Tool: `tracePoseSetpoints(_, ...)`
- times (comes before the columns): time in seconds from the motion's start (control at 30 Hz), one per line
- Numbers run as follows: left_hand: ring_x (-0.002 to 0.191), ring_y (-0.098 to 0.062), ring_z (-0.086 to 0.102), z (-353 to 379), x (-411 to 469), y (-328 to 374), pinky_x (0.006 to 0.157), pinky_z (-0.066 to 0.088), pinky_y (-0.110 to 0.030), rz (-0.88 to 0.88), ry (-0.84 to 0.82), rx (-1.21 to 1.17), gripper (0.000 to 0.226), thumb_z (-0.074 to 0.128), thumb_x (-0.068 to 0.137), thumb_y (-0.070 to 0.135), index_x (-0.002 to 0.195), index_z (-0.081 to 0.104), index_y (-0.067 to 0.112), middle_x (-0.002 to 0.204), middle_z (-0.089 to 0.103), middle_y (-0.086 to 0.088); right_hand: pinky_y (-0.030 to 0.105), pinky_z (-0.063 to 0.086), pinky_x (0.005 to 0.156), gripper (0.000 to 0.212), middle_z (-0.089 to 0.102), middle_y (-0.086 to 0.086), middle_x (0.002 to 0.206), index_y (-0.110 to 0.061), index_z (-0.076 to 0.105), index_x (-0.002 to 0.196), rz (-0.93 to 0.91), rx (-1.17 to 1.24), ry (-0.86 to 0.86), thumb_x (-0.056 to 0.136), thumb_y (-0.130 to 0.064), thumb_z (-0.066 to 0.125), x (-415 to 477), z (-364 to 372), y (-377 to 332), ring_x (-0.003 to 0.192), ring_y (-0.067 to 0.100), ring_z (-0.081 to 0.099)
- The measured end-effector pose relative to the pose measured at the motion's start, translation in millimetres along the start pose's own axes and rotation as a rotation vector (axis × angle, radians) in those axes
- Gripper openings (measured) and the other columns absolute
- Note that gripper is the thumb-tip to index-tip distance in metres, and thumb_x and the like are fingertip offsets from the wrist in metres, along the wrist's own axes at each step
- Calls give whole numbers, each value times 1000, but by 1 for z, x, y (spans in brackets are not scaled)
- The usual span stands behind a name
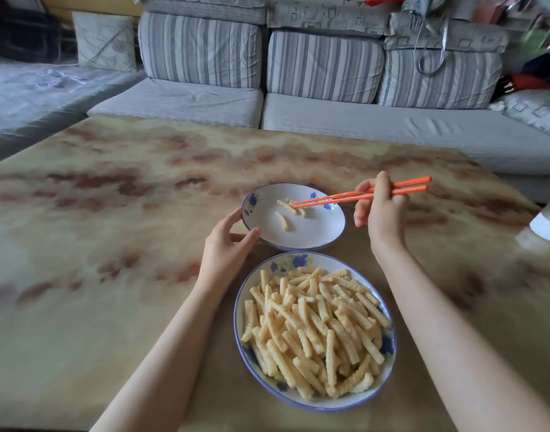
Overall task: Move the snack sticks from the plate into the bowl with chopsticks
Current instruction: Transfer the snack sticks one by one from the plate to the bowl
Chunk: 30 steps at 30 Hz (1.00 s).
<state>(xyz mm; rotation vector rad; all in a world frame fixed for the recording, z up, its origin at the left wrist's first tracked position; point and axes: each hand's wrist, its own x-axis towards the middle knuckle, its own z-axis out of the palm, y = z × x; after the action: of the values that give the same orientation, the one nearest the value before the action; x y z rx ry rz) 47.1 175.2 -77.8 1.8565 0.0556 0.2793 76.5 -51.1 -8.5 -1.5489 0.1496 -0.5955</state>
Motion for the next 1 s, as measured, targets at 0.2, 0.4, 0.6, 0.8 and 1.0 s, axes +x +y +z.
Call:
tracePoseSetpoints(0.2,86,-8,72,-1,0,2,89,56,-34,14,-6,0,50,68,89,28,138,55,26,127,66,3,20,30,37,44,42,-3,34,-12,53,67,-31,93,-10,104,-28,34,-10,-25,-17,30,15,36)
tracePoseSetpoints(0.4,85,-7,72,-1,0,2,89,56,-32,15,-7,14,50,68,89,29,138,54,26,129,65,4,23,20,38,49,41,1,38,-19,58,59,-65,93,-139,102,-28,37,-34,-69,-41,29,17,31)
tracePoseSetpoints(0.6,87,-5,71,-1,-1,3,89,56,-32,20,-5,12,49,68,89,28,137,55,26,129,64,7,21,23,36,45,36,3,33,-7,52,68,-76,-37,-220,104,-25,32,-54,-93,-51,28,18,30)
tracePoseSetpoints(0.8,87,-4,70,-1,-2,4,75,50,-13,22,0,10,49,68,90,28,137,55,26,126,66,7,18,25,34,45,35,6,34,-6,53,67,-51,-56,-243,104,-24,33,-56,-95,-53,28,18,28)
tracePoseSetpoints(1.0,88,-1,69,-1,-3,5,76,50,-12,28,3,8,49,67,90,27,138,55,25,131,62,11,18,25,34,46,36,6,34,-7,54,66,-33,-80,-263,104,-24,34,-58,-92,-48,29,18,28)
